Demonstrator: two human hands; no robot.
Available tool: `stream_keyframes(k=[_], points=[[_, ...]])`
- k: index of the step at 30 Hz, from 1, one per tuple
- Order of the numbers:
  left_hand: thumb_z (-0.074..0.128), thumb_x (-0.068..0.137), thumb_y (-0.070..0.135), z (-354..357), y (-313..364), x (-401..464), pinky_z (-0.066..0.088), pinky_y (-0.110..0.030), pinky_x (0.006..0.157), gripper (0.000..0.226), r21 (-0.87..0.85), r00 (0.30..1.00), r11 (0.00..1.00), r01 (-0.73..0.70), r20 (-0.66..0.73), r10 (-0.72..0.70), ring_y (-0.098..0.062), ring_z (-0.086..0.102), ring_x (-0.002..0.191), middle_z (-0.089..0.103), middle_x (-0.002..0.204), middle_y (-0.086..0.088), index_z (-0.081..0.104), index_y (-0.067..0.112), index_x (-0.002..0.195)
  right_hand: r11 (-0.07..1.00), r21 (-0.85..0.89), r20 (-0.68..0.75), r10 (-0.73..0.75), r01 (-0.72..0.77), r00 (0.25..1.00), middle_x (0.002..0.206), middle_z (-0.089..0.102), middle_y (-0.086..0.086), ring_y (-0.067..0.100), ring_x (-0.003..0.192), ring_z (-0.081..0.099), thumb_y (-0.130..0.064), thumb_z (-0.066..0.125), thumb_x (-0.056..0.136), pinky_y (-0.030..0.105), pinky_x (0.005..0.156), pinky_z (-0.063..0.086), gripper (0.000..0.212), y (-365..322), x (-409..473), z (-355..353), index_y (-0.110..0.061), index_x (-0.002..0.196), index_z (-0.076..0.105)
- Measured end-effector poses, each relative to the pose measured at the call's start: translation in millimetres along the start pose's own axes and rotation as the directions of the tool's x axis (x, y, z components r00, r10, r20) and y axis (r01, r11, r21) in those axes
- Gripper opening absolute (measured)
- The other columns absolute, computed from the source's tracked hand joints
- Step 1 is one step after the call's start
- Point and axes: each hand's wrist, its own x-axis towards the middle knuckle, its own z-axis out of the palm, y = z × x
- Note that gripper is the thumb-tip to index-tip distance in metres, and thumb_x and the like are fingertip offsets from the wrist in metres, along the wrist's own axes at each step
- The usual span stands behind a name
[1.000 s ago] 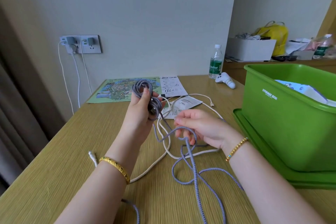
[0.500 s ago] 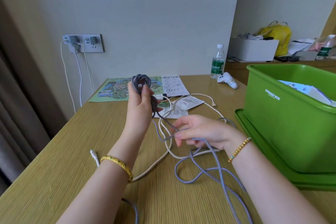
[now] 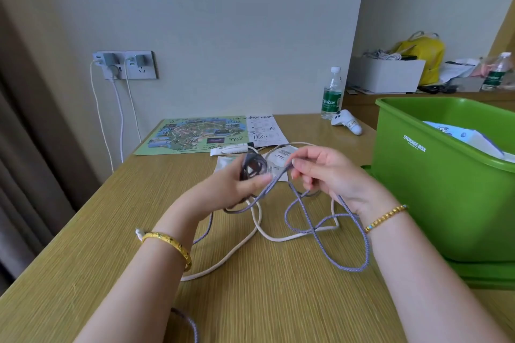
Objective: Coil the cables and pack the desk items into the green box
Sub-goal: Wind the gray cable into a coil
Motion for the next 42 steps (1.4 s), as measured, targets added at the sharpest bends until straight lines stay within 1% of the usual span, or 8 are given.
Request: stream_keyframes(k=[9, 14, 20, 23, 29, 32, 37, 42], points=[[0.067, 0.079, 0.041, -6, 1, -6, 0.043, -0.018, 0.084, 0.038, -0.061, 0.966, 0.998, -0.026, 0.253, 0.041, -0.003, 0.056, 0.089, 0.063, 0.103, 0.008, 0.049, 0.04, 0.112, 0.984, 0.133, -0.033, -0.112, 0.116, 0.993, 0.084, 0.07, 0.014, 0.006, 0.054, 0.049, -0.002, 0.045, 0.093, 0.014, 0.039, 0.032, 0.022, 4, 4, -1, -0.013, 0.082, 0.06], [0.047, 0.096, 0.028, -5, 3, -6, 0.044, -0.014, 0.07, 0.006, -0.006, 0.975, 0.999, -0.043, 0.218, 0.043, -0.001, 0.054, 0.072, 0.057, 0.08, 0.011, 0.053, 0.026, 0.098, 0.976, 0.181, -0.036, -0.115, 0.119, 0.993, 0.092, 0.073, 0.009, 0.004, 0.058, 0.049, -0.008, 0.045, 0.094, 0.013, 0.043, 0.035, 0.016, 5, 4, -4, -0.014, 0.085, 0.056], [0.035, 0.099, 0.031, -3, 0, 2, 0.046, -0.022, 0.048, 0.028, -0.058, 0.981, 0.992, 0.115, -0.149, -0.123, -0.01, 0.053, 0.041, 0.055, 0.068, -0.001, 0.049, 0.014, 0.082, 0.979, 0.103, -0.196, -0.154, 0.177, 0.968, 0.061, 0.054, -0.015, 0.004, 0.062, 0.046, -0.025, 0.061, 0.077, 0.02, 0.067, 0.04, 0.01, 2, 3, -6, -0.026, 0.08, 0.07], [0.033, 0.099, 0.034, -10, -6, 10, 0.038, -0.018, 0.035, 0.032, -0.28, 0.885, 0.936, 0.215, -0.35, -0.308, -0.009, 0.046, 0.029, 0.057, 0.068, -0.004, 0.053, 0.012, 0.087, 0.973, 0.096, -0.038, -0.205, 0.208, 0.978, 0.06, 0.054, -0.013, 0.003, 0.059, 0.047, -0.023, 0.065, 0.077, 0.026, 0.079, 0.04, 0.01, -4, -2, -4, -0.024, 0.083, 0.073], [0.033, 0.099, 0.032, -17, -9, 10, 0.03, -0.012, 0.034, 0.039, -0.586, 0.849, 0.797, 0.145, -0.34, -0.404, -0.009, 0.037, 0.029, 0.054, 0.064, -0.004, 0.058, 0.009, 0.081, 0.814, -0.58, 0.34, 0.21, 0.029, 0.917, 0.073, 0.067, -0.019, -0.004, 0.072, 0.056, -0.026, 0.063, 0.086, 0.014, 0.07, 0.044, 0.013, -6, -9, 13, -0.034, 0.084, 0.073], [0.035, 0.099, 0.035, -16, -4, 10, 0.035, -0.015, 0.036, 0.039, -0.405, 0.866, 0.889, 0.215, -0.342, -0.365, -0.01, 0.041, 0.029, 0.055, 0.062, -0.003, 0.058, 0.011, 0.079, 0.698, -0.713, 0.225, 0.308, -0.059, 0.924, 0.075, 0.064, -0.02, -0.003, 0.074, 0.058, -0.042, 0.054, 0.088, 0.021, 0.077, 0.045, 0.018, -4, -8, 14, -0.035, 0.082, 0.07], [0.037, 0.098, 0.035, -8, -1, 9, 0.047, -0.029, 0.051, 0.033, 0.026, 0.898, 0.972, 0.235, -0.388, -0.206, -0.017, 0.054, 0.04, 0.058, 0.065, -0.006, 0.048, 0.018, 0.071, 0.881, -0.367, -0.314, 0.186, -0.3, 0.931, 0.084, 0.06, -0.002, 0.009, 0.071, 0.055, -0.008, 0.038, 0.094, 0.029, 0.076, 0.05, 0.025, -2, 1, 0, -0.019, 0.082, 0.057], [0.034, 0.099, 0.035, -5, -7, 11, 0.03, -0.027, 0.047, 0.039, 0.328, 0.897, 0.912, 0.246, -0.434, -0.086, -0.013, 0.045, 0.048, 0.051, 0.055, 0.003, 0.043, 0.02, 0.064, 0.996, -0.089, -0.485, -0.05, 0.007, 0.873, 0.08, 0.07, -0.002, 0.016, 0.085, 0.063, 0.011, 0.032, 0.08, 0.039, 0.096, 0.045, 0.042, -5, 6, 2, -0.018, 0.083, 0.063]])
